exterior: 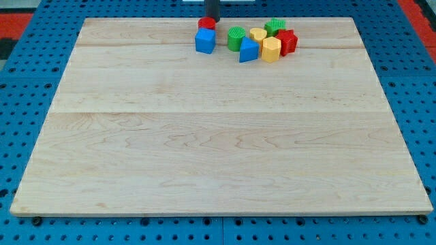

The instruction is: Push the red circle closer to the green circle

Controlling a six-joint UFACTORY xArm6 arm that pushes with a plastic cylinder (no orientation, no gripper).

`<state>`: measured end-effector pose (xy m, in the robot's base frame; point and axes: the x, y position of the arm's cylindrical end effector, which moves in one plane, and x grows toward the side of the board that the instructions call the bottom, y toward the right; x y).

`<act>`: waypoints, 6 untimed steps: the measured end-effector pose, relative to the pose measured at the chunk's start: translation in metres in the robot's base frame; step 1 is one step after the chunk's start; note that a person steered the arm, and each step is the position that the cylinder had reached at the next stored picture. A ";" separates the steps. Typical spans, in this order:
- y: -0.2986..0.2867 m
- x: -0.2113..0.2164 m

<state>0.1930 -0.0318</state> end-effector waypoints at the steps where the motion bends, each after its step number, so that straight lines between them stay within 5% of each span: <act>1: -0.042 -0.001; 3: -0.037 0.029; 6: 0.051 0.028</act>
